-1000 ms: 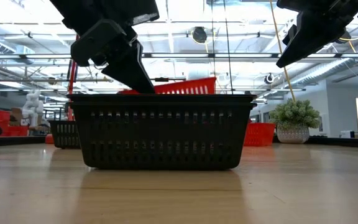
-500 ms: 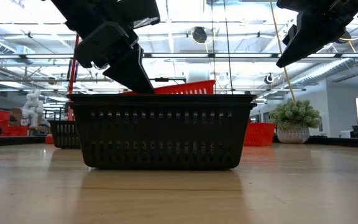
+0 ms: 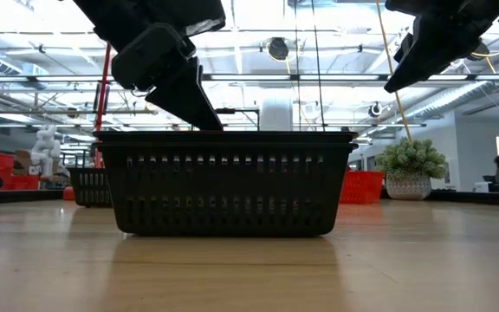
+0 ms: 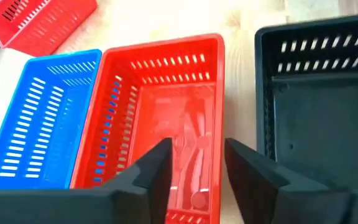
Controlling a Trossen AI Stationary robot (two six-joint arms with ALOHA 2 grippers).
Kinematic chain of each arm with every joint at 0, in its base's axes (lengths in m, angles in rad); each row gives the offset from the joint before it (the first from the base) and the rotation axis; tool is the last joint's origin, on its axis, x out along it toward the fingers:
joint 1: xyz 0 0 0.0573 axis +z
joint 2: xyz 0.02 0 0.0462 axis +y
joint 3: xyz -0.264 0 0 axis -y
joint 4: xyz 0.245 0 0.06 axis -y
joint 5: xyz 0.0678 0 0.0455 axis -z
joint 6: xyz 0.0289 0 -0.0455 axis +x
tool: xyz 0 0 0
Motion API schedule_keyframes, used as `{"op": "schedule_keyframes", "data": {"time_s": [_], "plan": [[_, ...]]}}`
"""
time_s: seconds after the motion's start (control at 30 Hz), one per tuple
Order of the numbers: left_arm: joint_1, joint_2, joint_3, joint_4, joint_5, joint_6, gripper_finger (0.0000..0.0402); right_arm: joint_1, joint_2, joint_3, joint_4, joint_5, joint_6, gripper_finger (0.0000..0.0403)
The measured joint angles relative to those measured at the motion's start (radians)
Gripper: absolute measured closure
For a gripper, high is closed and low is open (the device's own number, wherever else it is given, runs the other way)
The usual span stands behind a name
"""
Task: Stack baskets by color
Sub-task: Stack the bottom right blue bin on the top blue bin
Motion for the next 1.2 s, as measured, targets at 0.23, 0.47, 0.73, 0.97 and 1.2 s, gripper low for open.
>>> {"op": "schedule_keyframes", "data": {"time_s": [0.23,0.47,0.73,0.97,1.2], "plan": [[-0.009,-0.068,0.000,0.001,0.004,-0.011,0.0221,0.035,0.000,0.000,0.083,-0.057,0.100,0.0401],[-0.056,-0.167,0.002,-0.046,0.000,-0.055,0.0220,0.242,0.051,0.000,0.159,-0.019,0.271,0.0401],[-0.095,-0.176,0.001,-0.057,-0.007,-0.075,0.0220,0.461,0.236,0.125,0.178,0.034,0.452,0.0368],[-0.094,-0.174,0.001,-0.058,-0.008,-0.076,0.0220,0.552,0.462,0.419,-0.171,0.057,0.617,0.0329],[-0.094,-0.174,0.001,-0.059,-0.009,-0.077,0.0220,0.610,0.593,0.564,-0.282,-0.031,0.710,0.0288]]}}
